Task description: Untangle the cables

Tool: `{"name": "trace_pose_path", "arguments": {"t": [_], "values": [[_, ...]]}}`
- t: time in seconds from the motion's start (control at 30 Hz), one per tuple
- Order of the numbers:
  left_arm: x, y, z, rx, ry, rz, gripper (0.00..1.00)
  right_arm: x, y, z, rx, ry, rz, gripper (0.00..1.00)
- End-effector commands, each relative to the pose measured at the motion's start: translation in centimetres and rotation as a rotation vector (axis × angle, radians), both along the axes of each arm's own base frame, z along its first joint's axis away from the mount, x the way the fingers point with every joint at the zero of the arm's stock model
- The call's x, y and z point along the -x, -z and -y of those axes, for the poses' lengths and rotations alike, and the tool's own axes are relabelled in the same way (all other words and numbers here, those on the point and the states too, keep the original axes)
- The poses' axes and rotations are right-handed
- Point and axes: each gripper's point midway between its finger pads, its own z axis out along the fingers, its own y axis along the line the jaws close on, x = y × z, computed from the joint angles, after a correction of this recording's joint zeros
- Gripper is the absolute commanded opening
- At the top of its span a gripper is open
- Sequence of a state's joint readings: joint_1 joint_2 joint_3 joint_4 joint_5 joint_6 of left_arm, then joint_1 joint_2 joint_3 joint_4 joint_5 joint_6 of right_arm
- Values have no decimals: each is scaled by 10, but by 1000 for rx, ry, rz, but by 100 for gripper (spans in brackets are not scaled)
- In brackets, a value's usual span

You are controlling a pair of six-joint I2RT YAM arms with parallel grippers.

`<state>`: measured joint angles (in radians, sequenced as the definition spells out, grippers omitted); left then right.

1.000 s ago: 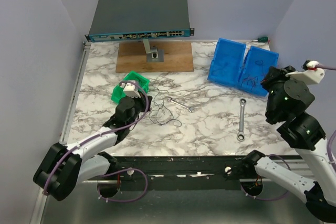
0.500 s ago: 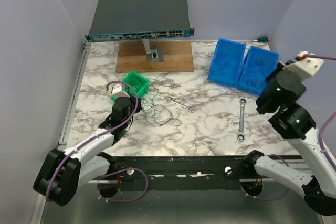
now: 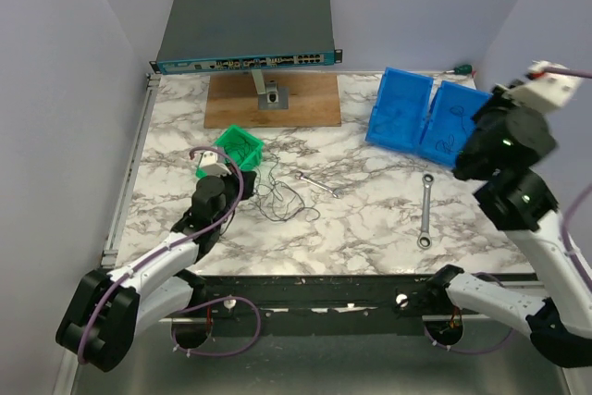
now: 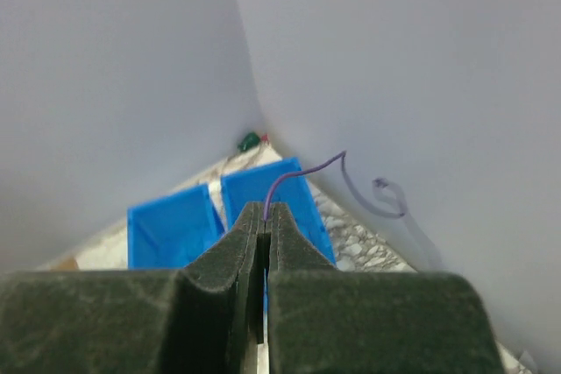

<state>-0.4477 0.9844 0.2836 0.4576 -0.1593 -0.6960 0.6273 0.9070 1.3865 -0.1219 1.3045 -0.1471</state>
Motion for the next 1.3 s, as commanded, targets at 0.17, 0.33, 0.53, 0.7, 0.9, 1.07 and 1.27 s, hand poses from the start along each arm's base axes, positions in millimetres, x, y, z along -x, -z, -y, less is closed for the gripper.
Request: {"name": "trace_pose_path", "arguments": {"t": [0.17,0.33,0.53,0.7,0.9,1.07,1.27], "values": [[13,-43,45,-53,223,191,0,-96,89,-97,140,-282,-286,1],[16,-45,54,-69,250,197,0,-140,122,-151,164,-466,-437,1],[18,-46,61,-90,269,205,0,-190,138,-147,42,-544,-513,1],[17,-45,62,-93,274,204,0,-218,126,-97,-35,-478,-464,1],[18,-46,65,-103,284,207,0,-222,90,-57,4,-368,-418,1],[20,-48,69,-123,292,216,0,-230,96,-25,-8,-282,-421,1],[20,-47,70,-149,290,218,0,-242,154,13,-92,-211,-452,1]]}}
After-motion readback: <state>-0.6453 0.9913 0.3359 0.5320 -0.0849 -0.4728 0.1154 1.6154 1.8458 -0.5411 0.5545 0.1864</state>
